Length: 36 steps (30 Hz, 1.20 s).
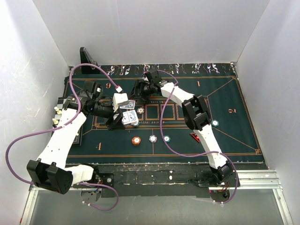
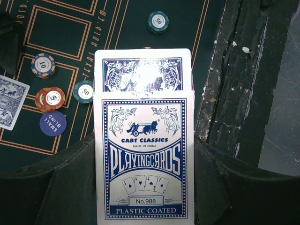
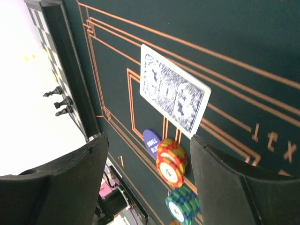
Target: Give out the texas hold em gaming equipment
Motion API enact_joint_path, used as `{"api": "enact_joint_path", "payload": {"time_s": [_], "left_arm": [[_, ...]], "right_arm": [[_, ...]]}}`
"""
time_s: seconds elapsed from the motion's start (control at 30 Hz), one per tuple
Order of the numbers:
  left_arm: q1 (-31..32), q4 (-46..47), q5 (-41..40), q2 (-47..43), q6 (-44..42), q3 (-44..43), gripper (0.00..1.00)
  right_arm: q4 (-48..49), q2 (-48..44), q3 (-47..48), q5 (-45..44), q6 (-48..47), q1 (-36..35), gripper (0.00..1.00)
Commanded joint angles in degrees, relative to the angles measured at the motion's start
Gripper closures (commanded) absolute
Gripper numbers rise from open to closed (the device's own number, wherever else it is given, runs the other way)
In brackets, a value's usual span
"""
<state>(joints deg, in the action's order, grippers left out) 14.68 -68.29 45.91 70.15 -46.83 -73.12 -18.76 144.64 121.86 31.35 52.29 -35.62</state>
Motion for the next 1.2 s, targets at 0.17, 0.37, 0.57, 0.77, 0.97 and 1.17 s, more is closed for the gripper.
{"api": "enact_joint_path", "payload": {"time_s": [0.17,0.37,0.57,0.77,0.97,1.17], "left_arm": [[-0.26,1.76,1.11,0.69,1.04,-1.67,0.96],[-0.26,1.41,-0.12,1.39,0.69,-1.41,0.96],[-0.26,4.21,-0.12,0.78,1.39,0.17,0.96],[0.00,8.61,-1.44,-1.68,2.01,1.40,0.97],[0.26,8.53,-2.84,-2.30,0.16,1.23,0.97],[0.96,9.58,-2.67,-3.44,-1.16,2.10,0.97]], "right_arm": [[-4.87,-17.87,-4.16,-2.61,-6.32,1.95,0.18],[0.38,-35.97,-24.53,0.36,-5.54,3.45,0.13],[13.91,-51.28,-44.66,10.38,0.17,3.01,0.12],[17.80,-54.99,-49.45,13.91,1.76,-1.11,0.11],[14.45,-50.69,-44.08,14.43,0.18,-5.42,0.10],[16.91,-48.67,-43.73,14.79,1.40,-7.19,0.09]]}}
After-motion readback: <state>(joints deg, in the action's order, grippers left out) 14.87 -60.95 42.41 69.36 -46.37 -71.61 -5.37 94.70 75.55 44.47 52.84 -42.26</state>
